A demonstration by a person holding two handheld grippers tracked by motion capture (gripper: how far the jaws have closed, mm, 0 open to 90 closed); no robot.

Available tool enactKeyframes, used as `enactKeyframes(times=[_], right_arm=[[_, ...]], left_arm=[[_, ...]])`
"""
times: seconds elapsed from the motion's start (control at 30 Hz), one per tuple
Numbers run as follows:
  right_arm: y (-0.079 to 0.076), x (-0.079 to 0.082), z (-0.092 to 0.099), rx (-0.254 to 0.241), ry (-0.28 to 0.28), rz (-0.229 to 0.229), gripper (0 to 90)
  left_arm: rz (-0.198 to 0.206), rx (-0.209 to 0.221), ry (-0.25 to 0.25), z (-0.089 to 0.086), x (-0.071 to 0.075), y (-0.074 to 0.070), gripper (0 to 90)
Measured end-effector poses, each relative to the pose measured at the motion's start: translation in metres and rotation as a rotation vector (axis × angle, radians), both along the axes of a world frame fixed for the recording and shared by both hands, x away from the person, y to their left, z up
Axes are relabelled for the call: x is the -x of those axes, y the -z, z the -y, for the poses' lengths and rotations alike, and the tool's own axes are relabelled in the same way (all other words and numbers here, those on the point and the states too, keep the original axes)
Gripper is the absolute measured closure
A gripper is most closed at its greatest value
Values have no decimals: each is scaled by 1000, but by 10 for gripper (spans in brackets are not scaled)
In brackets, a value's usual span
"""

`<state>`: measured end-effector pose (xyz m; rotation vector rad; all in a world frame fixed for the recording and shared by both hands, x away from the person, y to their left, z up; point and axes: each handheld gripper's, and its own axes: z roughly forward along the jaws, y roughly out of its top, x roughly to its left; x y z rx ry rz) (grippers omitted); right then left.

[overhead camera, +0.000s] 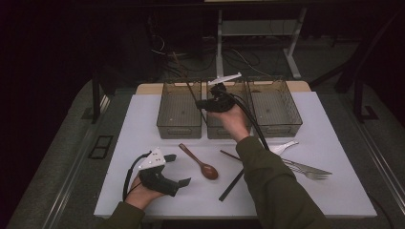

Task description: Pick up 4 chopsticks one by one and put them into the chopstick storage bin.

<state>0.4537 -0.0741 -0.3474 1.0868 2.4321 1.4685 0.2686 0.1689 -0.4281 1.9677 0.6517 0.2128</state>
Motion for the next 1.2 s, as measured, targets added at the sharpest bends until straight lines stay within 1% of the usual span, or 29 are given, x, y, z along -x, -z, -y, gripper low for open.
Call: enactKeyframes(times=[0.07, 0.17, 0.27, 0.37, 0.5, 0.57, 0.6, 0.63, 0.7, 0.8, 1.07, 1.13, 1.2], right_arm=[[0, -2, -7, 9, 1, 1, 848], [0, -5, -15, 10, 1, 0, 848], [3, -9, -23, 12, 0, -4, 848], [9, -12, -29, 25, 3, -16, 848], [18, -15, -36, 55, 4, -31, 848], [22, -16, -39, 69, 4, -34, 848], [24, -16, -41, 75, 7, -42, 848], [26, -17, -41, 85, 3, -37, 848], [30, -18, -44, 108, 4, -41, 848], [35, -19, -45, 125, 9, -47, 848], [43, -18, -52, 187, 1, -75, 843], [45, -17, -53, 193, -9, -76, 838], [44, -16, -54, 194, -8, -70, 784]], left_arm=[[0, 1, 1, 0, 0, 0, 0], [-1, 9, -1, 0, 0, 0, 0], [3, 3, 4, 0, 0, -1, 0], [0, 5, 6, 0, 1, -1, 0], [2, 4, 11, 0, 0, -1, 0], [1, 4, 11, 0, 0, -1, 0], [1, 4, 11, 1, 0, -1, 0], [1, 3, 13, 1, 0, -1, 0], [-1, 6, 13, 1, 1, 0, 0], [-3, 3, 18, 1, 1, 0, 0], [-8, -4, 27, 3, 1, 1, 0], [-9, -4, 27, 3, 1, 1, 0], [-9, -3, 26, 3, 1, 1, 0]])
